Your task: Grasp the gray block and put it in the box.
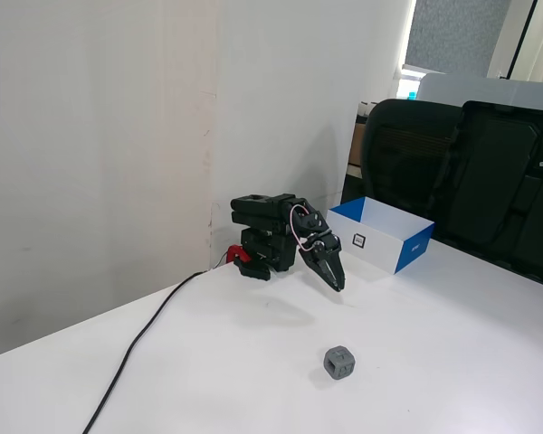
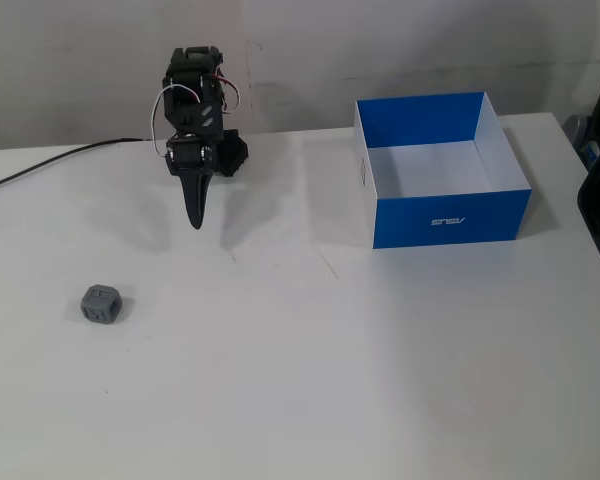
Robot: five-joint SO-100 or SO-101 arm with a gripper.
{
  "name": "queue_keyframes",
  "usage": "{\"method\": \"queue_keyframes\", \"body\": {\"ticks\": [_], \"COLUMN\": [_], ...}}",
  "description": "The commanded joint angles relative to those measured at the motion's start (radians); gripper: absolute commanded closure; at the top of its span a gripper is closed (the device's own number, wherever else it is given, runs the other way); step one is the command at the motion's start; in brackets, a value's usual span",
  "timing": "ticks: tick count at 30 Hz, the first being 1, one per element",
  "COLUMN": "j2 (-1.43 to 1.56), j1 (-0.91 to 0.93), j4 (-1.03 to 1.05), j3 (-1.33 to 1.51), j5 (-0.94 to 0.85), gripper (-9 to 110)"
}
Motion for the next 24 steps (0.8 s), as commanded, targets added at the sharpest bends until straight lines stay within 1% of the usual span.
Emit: {"method": "queue_keyframes", "body": {"ticks": [1,8,15,20,24], "j2": [0.017,0.017,0.017,0.017,0.015], "j1": [0.006,-0.037,-0.097,-0.144,-0.176], "j4": [-0.021,0.000,0.156,0.212,0.241], "j3": [0.064,0.044,-0.118,-0.215,-0.276], "j5": [0.003,0.002,-0.028,-0.086,-0.094], "gripper": [101,101,101,101,101]}}
